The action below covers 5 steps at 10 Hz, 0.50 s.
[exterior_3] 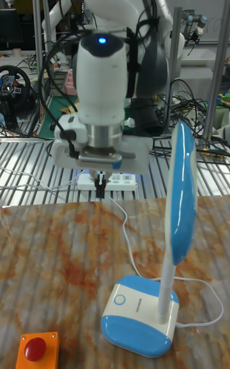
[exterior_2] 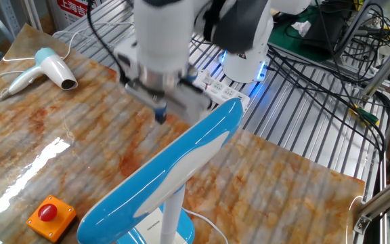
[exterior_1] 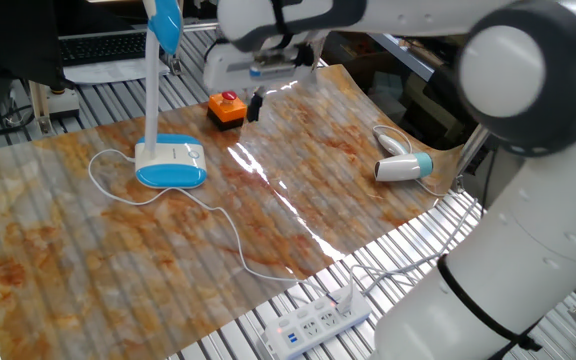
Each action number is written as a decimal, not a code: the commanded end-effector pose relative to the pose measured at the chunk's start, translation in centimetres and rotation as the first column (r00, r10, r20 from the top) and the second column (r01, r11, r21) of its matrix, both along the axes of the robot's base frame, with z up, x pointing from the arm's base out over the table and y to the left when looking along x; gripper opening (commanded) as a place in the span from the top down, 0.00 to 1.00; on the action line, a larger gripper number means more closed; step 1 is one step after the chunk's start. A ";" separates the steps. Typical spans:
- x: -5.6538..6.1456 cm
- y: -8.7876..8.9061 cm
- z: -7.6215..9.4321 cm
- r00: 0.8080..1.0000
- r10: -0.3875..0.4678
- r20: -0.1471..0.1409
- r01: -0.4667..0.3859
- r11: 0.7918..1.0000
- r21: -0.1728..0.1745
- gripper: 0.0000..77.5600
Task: Turn off the desk lamp by pressing the button
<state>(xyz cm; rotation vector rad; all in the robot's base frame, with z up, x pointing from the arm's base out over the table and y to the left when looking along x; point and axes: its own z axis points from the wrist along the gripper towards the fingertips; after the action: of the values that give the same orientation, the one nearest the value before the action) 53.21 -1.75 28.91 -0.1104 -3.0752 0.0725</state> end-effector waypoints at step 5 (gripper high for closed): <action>-1.6 -0.3 5.5 0.999 0.038 -0.020 -0.038 0.999 -0.008 1.00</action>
<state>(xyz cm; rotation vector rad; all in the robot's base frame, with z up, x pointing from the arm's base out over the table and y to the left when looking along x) 51.67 -1.86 31.36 -0.0543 -3.0848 -0.0022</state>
